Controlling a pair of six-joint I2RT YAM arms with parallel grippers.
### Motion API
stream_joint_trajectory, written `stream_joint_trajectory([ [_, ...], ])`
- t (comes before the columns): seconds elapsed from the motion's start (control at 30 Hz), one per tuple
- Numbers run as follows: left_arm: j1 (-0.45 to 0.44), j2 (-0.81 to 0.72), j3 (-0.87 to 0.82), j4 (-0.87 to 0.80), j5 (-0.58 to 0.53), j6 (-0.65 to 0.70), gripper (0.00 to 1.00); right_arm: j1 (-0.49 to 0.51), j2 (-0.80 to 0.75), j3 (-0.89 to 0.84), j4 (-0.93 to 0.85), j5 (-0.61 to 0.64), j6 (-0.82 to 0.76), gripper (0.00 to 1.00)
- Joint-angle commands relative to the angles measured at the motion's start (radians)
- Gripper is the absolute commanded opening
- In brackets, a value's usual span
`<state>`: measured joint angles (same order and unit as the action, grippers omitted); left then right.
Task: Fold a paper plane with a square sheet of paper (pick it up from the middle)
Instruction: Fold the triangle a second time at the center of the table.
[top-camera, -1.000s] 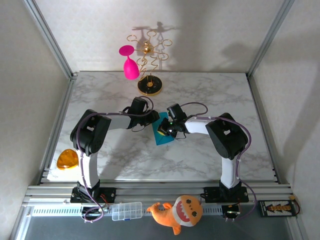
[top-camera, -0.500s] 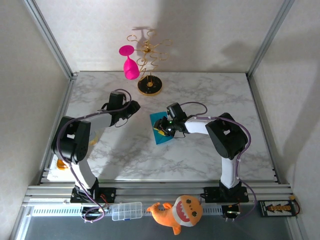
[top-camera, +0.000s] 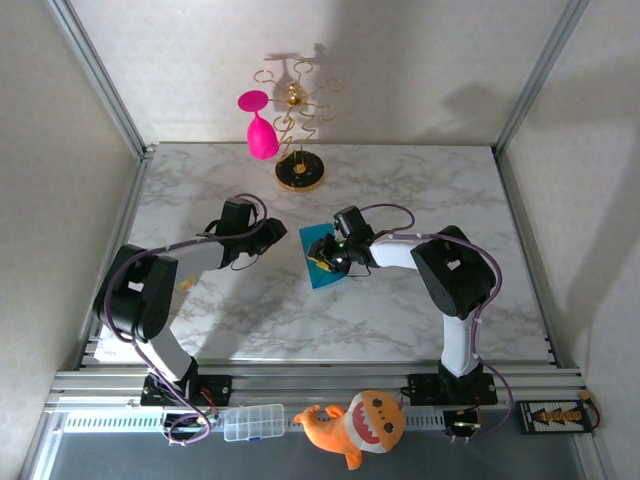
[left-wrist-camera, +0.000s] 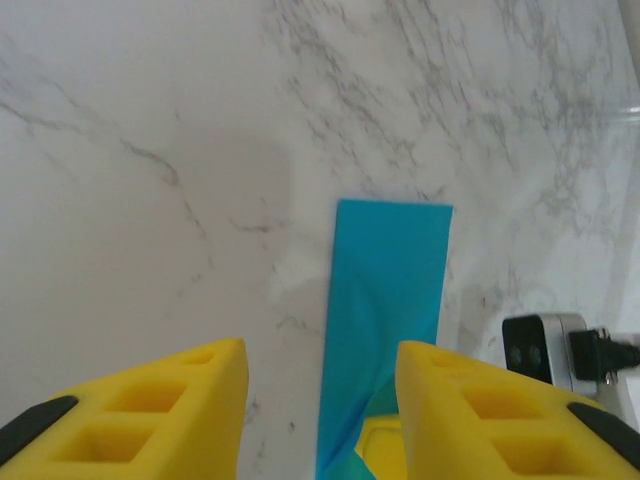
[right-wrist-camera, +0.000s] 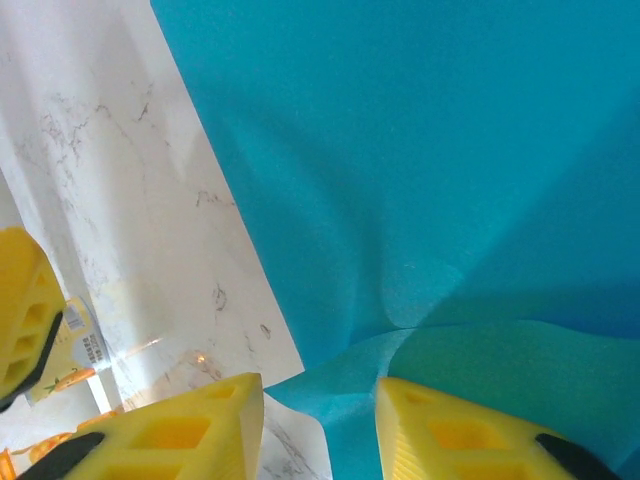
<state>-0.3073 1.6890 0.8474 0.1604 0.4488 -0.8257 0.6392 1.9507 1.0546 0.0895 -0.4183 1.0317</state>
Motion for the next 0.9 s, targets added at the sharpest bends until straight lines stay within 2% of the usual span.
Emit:
stream_joint_trajectory([
  [0.0,-0.027,-0.019,-0.022,0.012,0.035,-0.028,0.40,-0.003,0.010,-0.043,-0.077,0.051,-0.033,0.35],
  [0.17,-0.076,0.007,-0.024,0.044,0.065,-0.050,0.34,-0.003,-0.001,-0.055,-0.089,0.066,-0.045,0.27],
  [0.3,-0.118,0.035,-0.021,0.070,0.080,-0.068,0.27,-0.003,0.004,-0.055,-0.107,0.076,-0.046,0.11],
  [0.43,-0.168,0.075,-0.013,0.094,0.090,-0.091,0.21,-0.003,0.005,-0.054,-0.123,0.087,-0.050,0.03],
  [0.87,-0.214,0.148,0.041,0.056,0.024,-0.061,0.08,-0.002,0.007,-0.041,-0.139,0.089,-0.065,0.00],
])
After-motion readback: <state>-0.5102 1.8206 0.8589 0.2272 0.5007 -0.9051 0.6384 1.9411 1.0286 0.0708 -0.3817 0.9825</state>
